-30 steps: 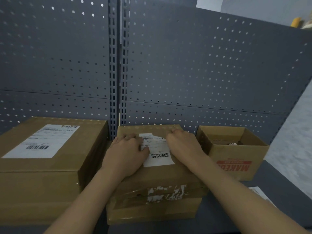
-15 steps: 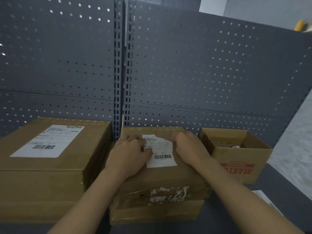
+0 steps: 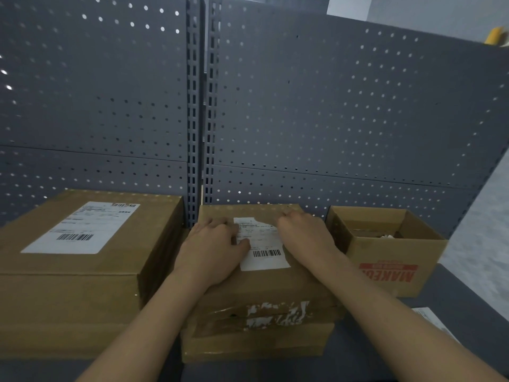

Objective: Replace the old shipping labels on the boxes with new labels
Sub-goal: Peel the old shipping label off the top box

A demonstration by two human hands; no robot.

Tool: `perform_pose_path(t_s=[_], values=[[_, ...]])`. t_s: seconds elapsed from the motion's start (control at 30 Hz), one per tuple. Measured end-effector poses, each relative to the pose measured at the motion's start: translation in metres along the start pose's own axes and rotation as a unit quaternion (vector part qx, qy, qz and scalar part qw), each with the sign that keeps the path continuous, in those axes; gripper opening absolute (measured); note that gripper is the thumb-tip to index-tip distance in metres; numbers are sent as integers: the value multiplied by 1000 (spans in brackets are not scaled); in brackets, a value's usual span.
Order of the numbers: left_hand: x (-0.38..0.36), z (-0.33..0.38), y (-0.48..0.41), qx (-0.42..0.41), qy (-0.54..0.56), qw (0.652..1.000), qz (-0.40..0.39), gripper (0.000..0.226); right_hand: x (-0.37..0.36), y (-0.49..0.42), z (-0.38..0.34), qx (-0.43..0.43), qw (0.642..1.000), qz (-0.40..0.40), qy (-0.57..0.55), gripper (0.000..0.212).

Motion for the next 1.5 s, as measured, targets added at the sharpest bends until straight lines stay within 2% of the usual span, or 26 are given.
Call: perform_pose_path(t_s=[0.1, 0.2, 0.3, 0.4, 0.53, 0.77, 0.93, 1.07, 1.17, 1.23, 1.5], values=[[0, 1, 0, -1, -4, 1000, 1, 50, -1, -1, 5, -5, 999, 4, -40, 24], [1, 0, 0, -2, -1, 1000, 4, 50, -8, -5, 15, -29, 995, -23, -94, 16], [1, 0, 0, -2, 4, 1000, 4, 50, -14, -8, 25, -60, 982, -51, -171, 20], [0, 0, 0, -2, 4, 1000, 6, 49, -14, -6, 28, -89, 974, -29, -207, 20], [-2, -2, 0, -1, 4, 1000, 9, 51, -14, -3, 23, -72, 983, -14, -171, 19], [-3, -3, -2, 3, 5, 1000, 9, 53, -2, 0, 7, 4, 999, 1, -51, 17], [-3, -3, -1, 3, 5, 1000, 7, 52, 0, -4, 10, -2, 997, -33, -73, 15], [-3, -4, -2, 3, 9, 1000, 7, 51, -8, -8, 18, -10, 985, -85, -150, 20], [-2, -3, -2, 2, 4, 1000, 7, 51, -11, -7, 27, -56, 975, -59, -208, 22], [-2, -3, -2, 1, 5, 1000, 7, 52, -11, -5, 27, -74, 976, -42, -199, 21], [-2, -3, -1, 4, 7, 1000, 10, 52, -3, -1, 8, 6, 998, 7, -66, 21]])
Point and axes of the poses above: each hand's wrist, its own y-axis away from the middle knuckle, its own x-axis out of the back of the hand, z = x × y, the point moved 3 cm from there along -y, towards the middle knuckle, and after that the axes turned 9 degrees about -x, right-handed, at the moved point
